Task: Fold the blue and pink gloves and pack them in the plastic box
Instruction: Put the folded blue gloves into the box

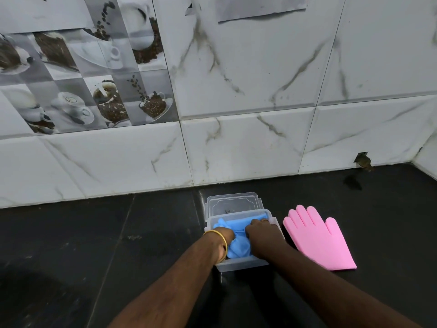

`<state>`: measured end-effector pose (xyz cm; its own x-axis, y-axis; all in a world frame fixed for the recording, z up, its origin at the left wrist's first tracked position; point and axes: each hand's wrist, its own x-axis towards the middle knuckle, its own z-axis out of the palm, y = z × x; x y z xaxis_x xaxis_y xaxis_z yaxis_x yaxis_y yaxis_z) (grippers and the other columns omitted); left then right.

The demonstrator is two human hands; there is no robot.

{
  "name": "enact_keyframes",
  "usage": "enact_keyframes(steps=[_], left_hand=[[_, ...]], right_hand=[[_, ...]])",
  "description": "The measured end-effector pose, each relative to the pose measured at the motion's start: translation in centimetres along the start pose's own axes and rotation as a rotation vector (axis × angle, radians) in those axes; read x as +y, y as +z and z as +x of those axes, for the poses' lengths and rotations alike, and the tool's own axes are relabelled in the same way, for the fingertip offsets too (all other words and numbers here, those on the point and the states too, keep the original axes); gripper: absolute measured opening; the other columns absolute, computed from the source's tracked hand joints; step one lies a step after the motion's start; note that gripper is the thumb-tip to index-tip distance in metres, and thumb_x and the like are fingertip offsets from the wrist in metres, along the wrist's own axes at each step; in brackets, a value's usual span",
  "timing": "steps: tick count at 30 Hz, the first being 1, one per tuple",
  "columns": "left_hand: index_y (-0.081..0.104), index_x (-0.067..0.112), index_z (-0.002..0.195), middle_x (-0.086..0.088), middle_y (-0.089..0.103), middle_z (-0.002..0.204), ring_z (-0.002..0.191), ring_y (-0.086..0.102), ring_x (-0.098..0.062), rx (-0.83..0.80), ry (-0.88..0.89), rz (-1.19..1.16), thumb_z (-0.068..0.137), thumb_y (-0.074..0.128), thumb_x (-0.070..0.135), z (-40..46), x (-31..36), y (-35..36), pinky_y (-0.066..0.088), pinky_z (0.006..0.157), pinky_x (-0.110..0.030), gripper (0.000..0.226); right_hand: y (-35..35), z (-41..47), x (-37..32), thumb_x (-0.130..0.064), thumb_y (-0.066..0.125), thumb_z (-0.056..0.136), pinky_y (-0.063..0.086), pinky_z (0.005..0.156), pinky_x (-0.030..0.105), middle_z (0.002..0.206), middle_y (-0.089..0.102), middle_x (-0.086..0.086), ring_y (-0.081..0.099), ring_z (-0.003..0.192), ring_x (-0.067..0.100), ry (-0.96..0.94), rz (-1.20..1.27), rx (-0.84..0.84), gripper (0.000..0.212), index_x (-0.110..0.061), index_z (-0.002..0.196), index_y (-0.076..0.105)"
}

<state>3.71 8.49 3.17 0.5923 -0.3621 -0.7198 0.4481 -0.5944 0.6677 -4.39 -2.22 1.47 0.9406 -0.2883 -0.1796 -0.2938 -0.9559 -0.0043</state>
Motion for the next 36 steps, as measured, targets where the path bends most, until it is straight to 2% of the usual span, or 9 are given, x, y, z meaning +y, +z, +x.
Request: enact_keyframes(steps=[2, 4, 6, 8, 10, 12, 17, 25, 36], left_hand=[[0.058, 0.005, 0.095, -0.013, 0.062, 0.106, 0.105, 0.061, -0.027, -0.094, -0.041, 0.104, 0.093, 0.055, 0.012, -0.6, 0.5, -0.9, 0.049, 0.096, -0.039, 0.008], [0.060, 0.004, 0.108, -0.016, 0.062, 0.121, 0.116, 0.059, -0.031, -0.145, -0.104, 0.100, 0.091, 0.062, 0.023, -1.0, 0.9, -1.8, 0.050, 0.094, -0.040, 0.027], [0.056, 0.000, 0.120, -0.018, 0.066, 0.108, 0.098, 0.066, -0.031, -0.164, -0.113, 0.216, 0.089, 0.065, 0.034, -1.7, 1.4, -2.7, 0.053, 0.089, -0.042, 0.046], [0.057, -0.001, 0.118, -0.017, 0.068, 0.097, 0.083, 0.069, -0.029, -0.019, 0.015, 0.649, 0.087, 0.065, 0.038, -2.3, 2.1, -3.7, 0.056, 0.086, -0.043, 0.050], [0.061, 0.008, 0.120, -0.013, 0.068, 0.114, 0.101, 0.067, -0.030, 0.291, 0.250, 1.121, 0.082, 0.066, 0.036, -3.3, 2.9, -4.2, 0.055, 0.089, -0.041, 0.047], [0.062, 0.016, 0.116, -0.009, 0.063, 0.122, 0.111, 0.062, -0.030, 0.425, 0.488, 1.278, 0.080, 0.066, 0.032, -3.6, 3.4, -3.4, 0.052, 0.090, -0.038, 0.039], [0.061, 0.016, 0.118, -0.013, 0.061, 0.122, 0.113, 0.059, -0.033, 0.130, 0.617, 1.450, 0.082, 0.068, 0.021, -2.5, 1.5, 0.3, 0.050, 0.094, -0.044, 0.037], [0.036, 0.014, 0.135, -0.011, 0.051, 0.135, 0.125, 0.051, -0.030, 0.097, 0.518, 1.333, 0.079, 0.070, 0.025, 0.2, -0.1, 0.7, 0.043, 0.102, -0.042, 0.066], [0.024, 0.019, 0.143, -0.015, 0.048, 0.137, 0.126, 0.049, -0.034, 0.031, 0.421, 1.329, 0.075, 0.075, 0.024, 1.9, 0.3, 0.5, 0.041, 0.106, -0.044, 0.085]], right_hand=[[0.1, 0.1, 0.1, -0.023, 0.053, 0.093, 0.048, 0.095, 0.040, 0.125, 0.055, 0.006, 0.053, 0.119, 0.028, -0.002, 0.013, -0.010, 0.028, -0.017, 0.119, 0.059], [0.2, 0.2, 0.1, -0.025, 0.055, 0.092, 0.049, 0.095, 0.040, 0.125, 0.056, 0.006, 0.054, 0.118, 0.028, -0.008, 0.019, -0.025, 0.029, -0.017, 0.120, 0.059], [0.2, 0.3, 0.1, -0.023, 0.056, 0.091, 0.050, 0.096, 0.041, 0.125, 0.056, 0.007, 0.055, 0.117, 0.028, -0.012, 0.022, -0.052, 0.030, -0.016, 0.119, 0.060], [0.1, 0.4, 0.1, -0.019, 0.056, 0.090, 0.050, 0.096, 0.041, 0.124, 0.057, 0.007, 0.055, 0.117, 0.028, -0.010, 0.028, -0.060, 0.029, -0.017, 0.118, 0.061], [0.2, 0.4, 0.2, -0.015, 0.053, 0.090, 0.050, 0.096, 0.041, 0.125, 0.057, 0.008, 0.054, 0.117, 0.029, -0.014, 0.039, -0.051, 0.030, -0.016, 0.119, 0.061], [0.2, 0.3, 0.2, -0.011, 0.050, 0.090, 0.050, 0.094, 0.040, 0.125, 0.056, 0.009, 0.054, 0.118, 0.030, -0.016, 0.062, -0.028, 0.031, -0.016, 0.119, 0.061], [-1.0, 0.5, 1.0, -0.007, 0.051, 0.088, 0.048, 0.090, 0.042, 0.123, 0.054, 0.007, 0.052, 0.119, 0.030, -0.061, 0.062, 0.006, 0.034, -0.022, 0.117, 0.061], [-2.0, 2.0, 2.6, -0.013, 0.077, 0.074, 0.049, 0.089, 0.044, 0.129, 0.050, 0.007, 0.051, 0.121, 0.030, -0.136, -0.091, -0.172, 0.058, -0.022, 0.126, 0.052], [0.1, 2.0, 2.4, -0.012, 0.054, 0.092, 0.048, 0.087, 0.045, 0.127, 0.051, 0.014, 0.055, 0.116, 0.035, -0.197, -0.163, -0.039, 0.044, -0.013, 0.135, 0.044]])
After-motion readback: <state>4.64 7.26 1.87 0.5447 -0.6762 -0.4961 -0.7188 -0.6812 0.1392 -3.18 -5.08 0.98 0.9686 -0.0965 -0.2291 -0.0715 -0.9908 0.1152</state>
